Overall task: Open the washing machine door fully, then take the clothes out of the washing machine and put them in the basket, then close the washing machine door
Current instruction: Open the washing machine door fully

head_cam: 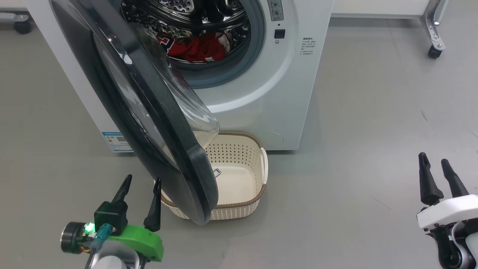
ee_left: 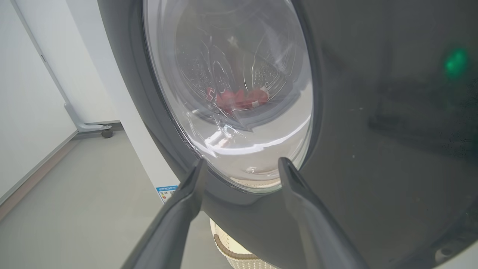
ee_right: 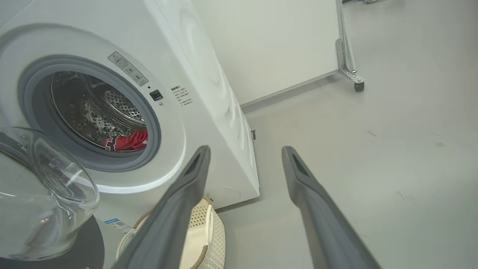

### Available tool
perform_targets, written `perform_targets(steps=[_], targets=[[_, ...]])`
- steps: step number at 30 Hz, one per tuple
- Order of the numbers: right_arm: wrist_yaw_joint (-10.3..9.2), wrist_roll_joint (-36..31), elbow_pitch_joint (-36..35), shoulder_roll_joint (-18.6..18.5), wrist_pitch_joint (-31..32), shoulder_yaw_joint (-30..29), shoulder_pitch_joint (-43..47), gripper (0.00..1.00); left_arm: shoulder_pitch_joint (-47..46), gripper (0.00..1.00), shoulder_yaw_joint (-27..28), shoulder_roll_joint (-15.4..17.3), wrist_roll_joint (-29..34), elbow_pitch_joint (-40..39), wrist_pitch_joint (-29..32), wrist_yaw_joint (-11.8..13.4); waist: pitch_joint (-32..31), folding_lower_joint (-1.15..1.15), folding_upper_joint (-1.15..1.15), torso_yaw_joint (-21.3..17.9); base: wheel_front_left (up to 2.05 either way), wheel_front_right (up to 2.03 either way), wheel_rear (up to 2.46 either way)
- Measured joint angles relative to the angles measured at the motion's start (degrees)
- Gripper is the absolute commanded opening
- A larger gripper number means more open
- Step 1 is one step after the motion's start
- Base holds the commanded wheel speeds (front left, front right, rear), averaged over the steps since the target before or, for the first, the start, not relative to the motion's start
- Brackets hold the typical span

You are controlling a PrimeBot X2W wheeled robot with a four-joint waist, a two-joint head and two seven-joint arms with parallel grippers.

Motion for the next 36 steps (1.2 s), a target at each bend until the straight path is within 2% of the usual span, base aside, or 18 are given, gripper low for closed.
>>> perform_targets(steps=[4, 11, 15, 23, 36], targets=[[-2.64, -5.99, -0.04, -1.59, -3.24, 0.82, 0.24, 1.00, 0.09, 1.00, 0.09, 0.00, 0.05, 0.00, 0.00, 0.00, -0.18, 0.00, 0.00, -0.16, 0.00, 0.00, 0.00], [-6.38, -14.24, -1.11, -2.78, -3.19, 2.88, 0.27, 1.00, 0.16, 1.00, 0.35, -0.01, 0.07, -0.04, 0.00, -0.01, -0.27, 0.00, 0.00, -0.46, 0.00, 0.00, 0.00], [-7.84, -17.52, -1.60, -2.63, -3.19, 4.45, 0.36, 1.00, 0.19, 1.00, 0.38, -0.01, 0.07, -0.05, 0.00, -0.01, -0.27, 0.00, 0.00, -0.60, 0.00, 0.00, 0.00], [-9.23, -20.15, -1.86, 0.23, -3.18, 6.49, 2.36, 1.00, 0.43, 1.00, 0.54, -0.05, 0.07, -0.09, 0.00, -0.01, -0.34, 0.00, 0.00, -0.80, 0.00, 0.00, 0.00], [-10.43, -22.61, -1.08, 2.54, -3.18, 6.58, 4.80, 1.00, 0.97, 1.00, 0.66, -0.12, 0.31, -0.04, 0.00, -0.01, -0.83, 0.00, 0.00, -0.81, 0.00, 0.00, 0.00]])
